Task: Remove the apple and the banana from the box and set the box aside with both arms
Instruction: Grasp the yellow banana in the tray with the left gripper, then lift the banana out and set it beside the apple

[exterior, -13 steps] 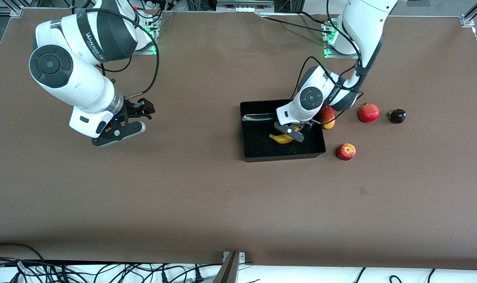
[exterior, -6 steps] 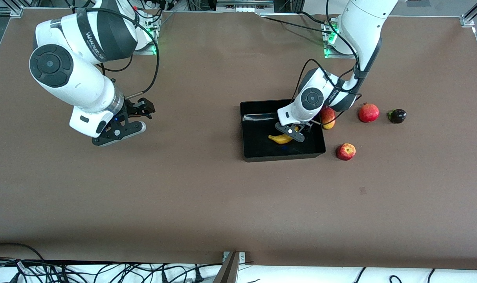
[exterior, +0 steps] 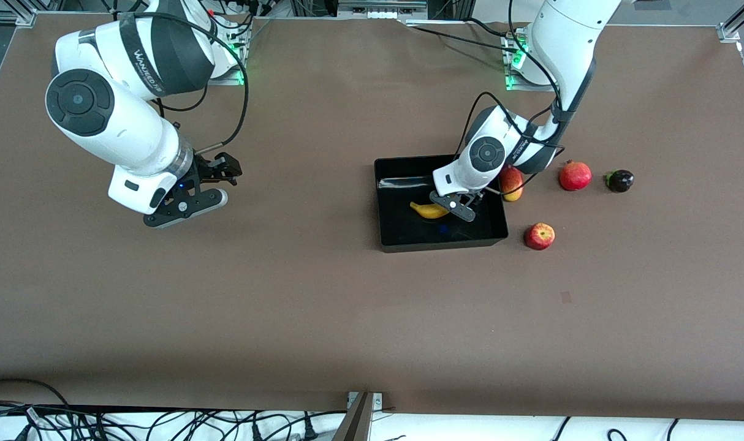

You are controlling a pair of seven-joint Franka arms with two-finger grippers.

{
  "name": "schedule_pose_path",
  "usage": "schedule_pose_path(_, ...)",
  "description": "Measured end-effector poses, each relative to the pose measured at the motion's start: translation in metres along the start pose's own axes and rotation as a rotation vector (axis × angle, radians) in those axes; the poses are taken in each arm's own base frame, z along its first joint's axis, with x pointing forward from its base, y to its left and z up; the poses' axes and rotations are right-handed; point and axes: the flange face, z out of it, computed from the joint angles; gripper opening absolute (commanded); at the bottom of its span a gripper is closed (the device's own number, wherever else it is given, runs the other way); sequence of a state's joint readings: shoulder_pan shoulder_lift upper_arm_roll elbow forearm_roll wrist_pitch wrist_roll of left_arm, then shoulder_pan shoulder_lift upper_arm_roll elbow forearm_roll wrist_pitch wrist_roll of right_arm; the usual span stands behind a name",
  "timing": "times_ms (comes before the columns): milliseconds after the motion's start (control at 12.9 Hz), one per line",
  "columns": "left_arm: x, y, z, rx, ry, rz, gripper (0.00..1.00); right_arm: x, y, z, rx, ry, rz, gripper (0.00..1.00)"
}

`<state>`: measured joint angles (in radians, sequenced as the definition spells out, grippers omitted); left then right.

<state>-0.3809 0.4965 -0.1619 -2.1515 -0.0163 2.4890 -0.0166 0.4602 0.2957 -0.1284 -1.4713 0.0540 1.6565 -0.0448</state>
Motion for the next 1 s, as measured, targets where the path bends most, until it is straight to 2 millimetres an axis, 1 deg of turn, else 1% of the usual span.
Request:
schedule_pose_path(232, 0.001, 0.000, -0.002, 0.001, 0.002, 0.038, 0.00, 0.000, 0.000, 0.000, 0.000, 0.000, 0.000, 1.00)
schedule_pose_path(309, 0.002, -0.001, -0.007, 0.002, 0.005, 0.051, 0.00, 0.000, 0.000, 0.000, 0.000, 0.000, 0.000, 1.00)
schedule_pose_path(386, 0.004, -0.002, -0.017, 0.004, 0.009, 0.057, 0.00, 0.000, 0.000, 0.000, 0.000, 0.001, 0.000, 1.00)
schedule_pose_path(463, 0.005, -0.004, -0.031, 0.007, 0.005, 0.056, 0.00, 0.000, 0.000, 0.000, 0.000, 0.000, 0.000, 1.00)
schedule_pose_path(541, 0.005, -0.006, -0.050, 0.009, -0.006, 0.050, 0.00, 0.000, 0.000, 0.000, 0.000, 0.000, 0.000, 1.00)
schedule_pose_path(850, 0.004, -0.009, -0.142, -0.015, -0.025, 0.006, 0.00, 0.000, 0.000, 0.000, 0.000, 0.000, 0.000, 1.00)
schedule_pose_path(1004, 0.002, -0.024, -0.177, -0.018, -0.034, -0.020, 0.00, 0.000, 0.000, 0.000, 0.000, 0.000, 0.000, 1.00)
